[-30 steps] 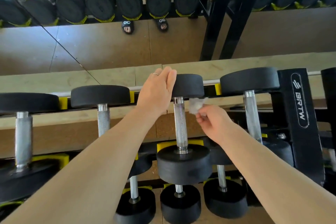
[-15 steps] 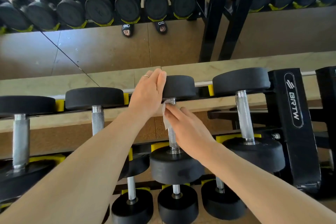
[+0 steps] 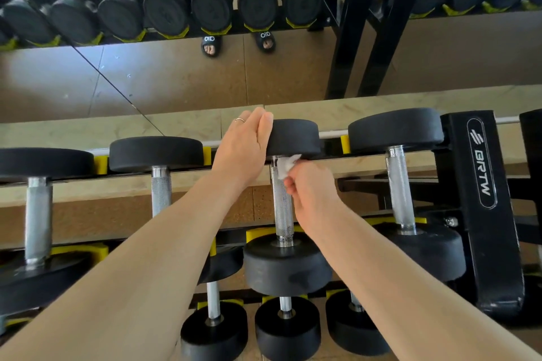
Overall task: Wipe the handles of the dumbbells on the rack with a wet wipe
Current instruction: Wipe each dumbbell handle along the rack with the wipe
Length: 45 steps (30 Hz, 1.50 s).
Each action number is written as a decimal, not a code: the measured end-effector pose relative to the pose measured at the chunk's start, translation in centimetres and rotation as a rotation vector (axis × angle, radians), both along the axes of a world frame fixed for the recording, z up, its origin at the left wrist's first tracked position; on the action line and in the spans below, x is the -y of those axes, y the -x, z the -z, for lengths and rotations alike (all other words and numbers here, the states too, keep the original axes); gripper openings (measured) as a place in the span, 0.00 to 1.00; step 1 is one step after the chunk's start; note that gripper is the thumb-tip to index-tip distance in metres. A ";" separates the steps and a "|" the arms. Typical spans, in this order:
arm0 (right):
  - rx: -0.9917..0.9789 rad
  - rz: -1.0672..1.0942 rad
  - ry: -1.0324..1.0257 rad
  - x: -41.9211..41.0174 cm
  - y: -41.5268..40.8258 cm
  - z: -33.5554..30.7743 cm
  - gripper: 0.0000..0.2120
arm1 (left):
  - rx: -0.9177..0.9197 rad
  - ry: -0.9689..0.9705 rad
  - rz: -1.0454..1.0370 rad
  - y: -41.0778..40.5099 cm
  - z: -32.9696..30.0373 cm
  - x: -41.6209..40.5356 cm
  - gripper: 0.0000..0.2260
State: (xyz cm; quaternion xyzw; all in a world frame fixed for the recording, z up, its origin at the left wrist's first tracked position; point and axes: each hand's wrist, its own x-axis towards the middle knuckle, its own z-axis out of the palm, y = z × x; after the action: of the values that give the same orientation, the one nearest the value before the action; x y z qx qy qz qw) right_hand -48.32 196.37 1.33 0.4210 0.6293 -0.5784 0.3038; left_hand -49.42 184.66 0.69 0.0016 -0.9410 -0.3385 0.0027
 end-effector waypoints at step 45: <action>-0.442 -1.561 -0.258 -3.8 -6.6 -1.0 0.18 | 0.052 -0.042 -0.040 0.8 1.2 0.3 0.17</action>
State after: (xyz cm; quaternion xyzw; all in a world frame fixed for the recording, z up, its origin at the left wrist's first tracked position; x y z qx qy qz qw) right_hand -41.76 200.19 2.32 -0.2301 0.8478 -0.1931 0.4370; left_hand -50.19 184.34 -0.49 0.0293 -0.9331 -0.3581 -0.0148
